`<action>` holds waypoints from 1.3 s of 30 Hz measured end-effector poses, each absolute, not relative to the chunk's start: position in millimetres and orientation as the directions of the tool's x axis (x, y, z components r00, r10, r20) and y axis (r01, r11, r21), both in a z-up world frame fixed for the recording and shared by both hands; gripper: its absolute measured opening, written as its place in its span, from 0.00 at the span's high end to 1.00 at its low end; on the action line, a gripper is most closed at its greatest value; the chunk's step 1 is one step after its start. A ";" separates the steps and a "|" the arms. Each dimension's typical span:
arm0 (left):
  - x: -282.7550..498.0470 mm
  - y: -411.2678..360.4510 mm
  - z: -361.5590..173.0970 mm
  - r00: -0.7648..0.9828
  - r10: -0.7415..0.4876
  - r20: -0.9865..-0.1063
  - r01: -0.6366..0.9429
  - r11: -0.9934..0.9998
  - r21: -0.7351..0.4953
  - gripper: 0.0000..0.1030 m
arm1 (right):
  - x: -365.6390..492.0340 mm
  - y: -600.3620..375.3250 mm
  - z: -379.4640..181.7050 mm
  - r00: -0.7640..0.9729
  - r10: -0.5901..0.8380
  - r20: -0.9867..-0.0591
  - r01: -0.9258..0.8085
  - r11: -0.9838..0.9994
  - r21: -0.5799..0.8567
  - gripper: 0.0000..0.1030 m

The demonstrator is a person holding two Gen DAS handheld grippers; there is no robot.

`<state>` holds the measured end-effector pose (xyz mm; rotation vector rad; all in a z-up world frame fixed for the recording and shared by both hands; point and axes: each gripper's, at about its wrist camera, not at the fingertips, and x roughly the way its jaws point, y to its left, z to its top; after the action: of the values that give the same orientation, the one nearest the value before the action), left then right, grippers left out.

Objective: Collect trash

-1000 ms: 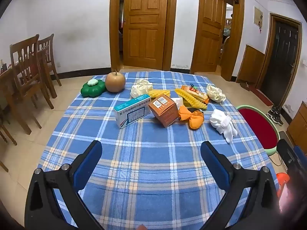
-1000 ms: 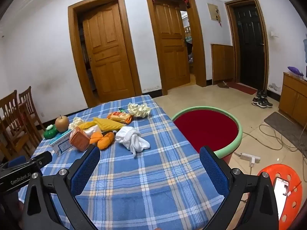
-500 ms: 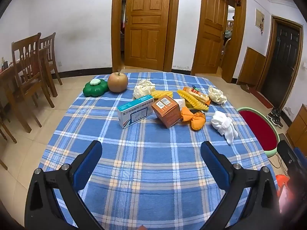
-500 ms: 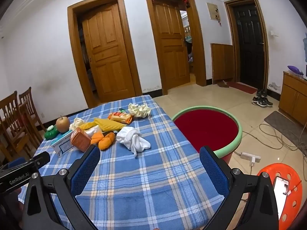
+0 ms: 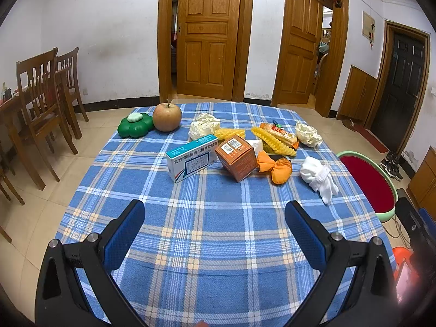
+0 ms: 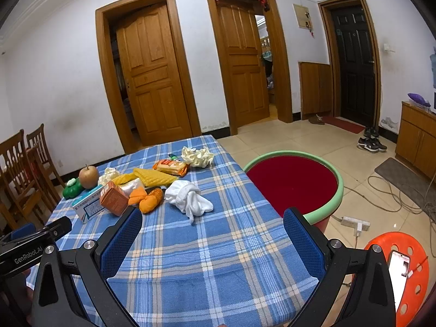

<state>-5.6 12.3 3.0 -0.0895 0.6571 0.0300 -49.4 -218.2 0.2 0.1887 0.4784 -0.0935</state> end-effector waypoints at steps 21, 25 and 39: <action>-5.0 9.6 2.7 0.791 0.001 -0.612 -0.057 0.996 -0.072 0.02 | -50.6 -220.8 -0.2 0.882 -0.047 -0.469 0.139 0.977 0.164 0.00; -5.6 10.9 2.7 0.791 0.001 -0.612 -0.056 0.996 -0.071 0.02 | -50.5 -220.6 -0.1 0.882 -0.048 -0.469 0.140 0.977 0.163 0.00; -5.6 11.3 3.5 0.790 0.003 -0.613 -0.060 0.996 -0.071 0.02 | -50.2 -220.5 -0.3 0.881 -0.047 -0.470 0.140 0.977 0.163 0.00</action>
<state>-5.6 11.3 3.5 -0.0885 0.6590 0.0340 -50.2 -220.5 -0.3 0.1956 0.4833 -0.0981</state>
